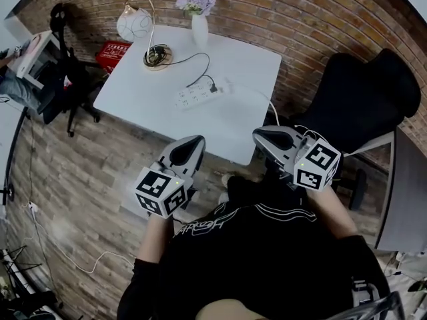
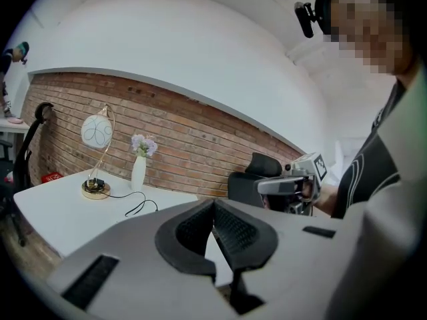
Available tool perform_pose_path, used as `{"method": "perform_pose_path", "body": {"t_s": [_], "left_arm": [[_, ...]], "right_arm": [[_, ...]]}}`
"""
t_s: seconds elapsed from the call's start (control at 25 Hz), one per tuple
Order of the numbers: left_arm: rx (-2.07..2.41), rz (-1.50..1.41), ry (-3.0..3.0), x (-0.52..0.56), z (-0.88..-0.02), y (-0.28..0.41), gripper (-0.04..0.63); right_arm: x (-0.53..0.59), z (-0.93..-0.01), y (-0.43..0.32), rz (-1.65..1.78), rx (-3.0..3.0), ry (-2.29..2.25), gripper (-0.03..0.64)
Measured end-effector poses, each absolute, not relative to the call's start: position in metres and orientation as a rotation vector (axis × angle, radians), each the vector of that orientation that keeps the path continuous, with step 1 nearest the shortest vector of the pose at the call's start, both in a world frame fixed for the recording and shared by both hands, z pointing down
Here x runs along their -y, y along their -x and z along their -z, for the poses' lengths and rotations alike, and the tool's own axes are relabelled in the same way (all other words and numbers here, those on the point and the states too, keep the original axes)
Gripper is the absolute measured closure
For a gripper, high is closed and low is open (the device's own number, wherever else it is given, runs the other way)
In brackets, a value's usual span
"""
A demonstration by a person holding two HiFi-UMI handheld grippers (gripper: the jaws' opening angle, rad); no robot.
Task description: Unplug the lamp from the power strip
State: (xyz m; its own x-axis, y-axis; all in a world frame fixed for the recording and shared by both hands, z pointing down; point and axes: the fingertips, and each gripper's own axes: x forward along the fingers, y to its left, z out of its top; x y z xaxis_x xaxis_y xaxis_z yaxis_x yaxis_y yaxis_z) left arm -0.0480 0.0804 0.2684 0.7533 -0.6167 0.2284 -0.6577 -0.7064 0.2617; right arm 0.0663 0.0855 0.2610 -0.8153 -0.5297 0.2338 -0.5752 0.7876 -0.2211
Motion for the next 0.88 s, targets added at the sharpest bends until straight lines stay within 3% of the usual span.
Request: {"method": "perform_pose_path", "body": {"t_s": [0.88], "left_arm": [[1.179, -0.438, -2.472, 0.098, -0.357, 0.081, 0.591]], "right_arm": [[0.085, -0.321, -0.063, -0.599, 2.825, -0.801, 0.619]]}}
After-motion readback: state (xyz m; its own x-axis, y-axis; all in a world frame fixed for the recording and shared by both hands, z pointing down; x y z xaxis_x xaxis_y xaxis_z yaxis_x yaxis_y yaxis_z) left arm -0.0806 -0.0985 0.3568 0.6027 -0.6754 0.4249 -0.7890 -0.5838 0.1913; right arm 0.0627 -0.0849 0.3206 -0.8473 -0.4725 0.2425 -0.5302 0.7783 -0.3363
